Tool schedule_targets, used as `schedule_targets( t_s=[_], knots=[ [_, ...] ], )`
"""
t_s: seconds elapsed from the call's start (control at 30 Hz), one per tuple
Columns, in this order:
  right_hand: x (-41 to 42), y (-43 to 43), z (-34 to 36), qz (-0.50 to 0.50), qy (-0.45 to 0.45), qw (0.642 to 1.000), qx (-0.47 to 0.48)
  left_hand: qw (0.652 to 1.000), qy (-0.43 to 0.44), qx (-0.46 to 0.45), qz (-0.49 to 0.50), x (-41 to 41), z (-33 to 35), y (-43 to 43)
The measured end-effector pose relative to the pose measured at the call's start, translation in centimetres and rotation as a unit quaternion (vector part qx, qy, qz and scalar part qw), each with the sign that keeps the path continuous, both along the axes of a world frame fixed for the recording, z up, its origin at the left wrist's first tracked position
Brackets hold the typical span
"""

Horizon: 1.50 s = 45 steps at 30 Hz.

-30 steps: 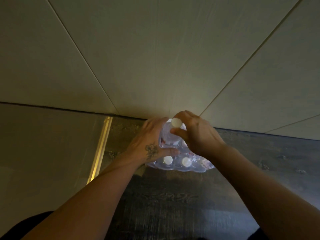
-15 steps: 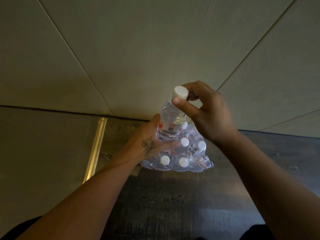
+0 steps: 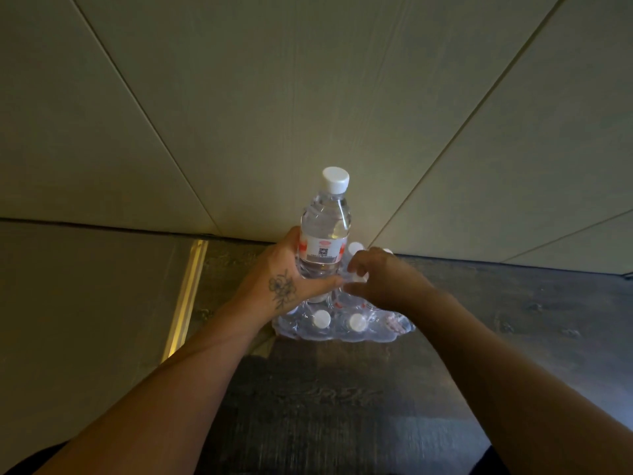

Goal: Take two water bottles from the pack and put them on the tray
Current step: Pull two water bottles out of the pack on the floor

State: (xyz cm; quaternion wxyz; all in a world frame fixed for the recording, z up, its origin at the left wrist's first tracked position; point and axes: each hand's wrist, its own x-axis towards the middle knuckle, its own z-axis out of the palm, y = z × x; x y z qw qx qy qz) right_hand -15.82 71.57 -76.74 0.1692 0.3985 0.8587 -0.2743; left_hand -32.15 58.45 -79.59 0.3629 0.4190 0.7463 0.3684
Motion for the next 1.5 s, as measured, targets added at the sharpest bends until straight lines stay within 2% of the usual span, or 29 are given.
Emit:
schedule_targets(
  t_s=[0.1,0.57,0.7,0.9,1.17,1.3,1.5],
  knots=[
    [0.4,-0.5,-2.0,0.022,-0.014,0.999,0.045,1.000,0.006,0.005,-0.001,-0.1,0.1,0.0],
    [1.2,-1.0,-4.4,0.030,0.019,0.996,0.082,0.999,0.034,0.025,0.011,0.0,-0.5,0.8],
    [0.9,0.1,-2.2,0.024,0.054,0.994,0.087,0.999,0.046,0.025,0.007,-0.6,-0.7,1.1],
    [0.3,3.3,4.8,0.019,0.140,0.984,0.109,0.998,0.045,0.038,0.023,-0.9,-0.7,1.3],
    [0.7,5.6,13.2,0.034,0.232,0.954,0.186,0.998,0.050,0.031,0.020,-0.5,-0.5,1.7],
    [0.5,5.1,14.2,0.040,0.256,0.940,0.221,0.998,0.041,0.036,0.015,-0.1,0.3,2.0],
    [-0.1,4.8,12.2,0.029,0.252,0.940,0.227,0.999,0.040,0.035,0.010,-0.3,-0.1,1.9]
  ],
)
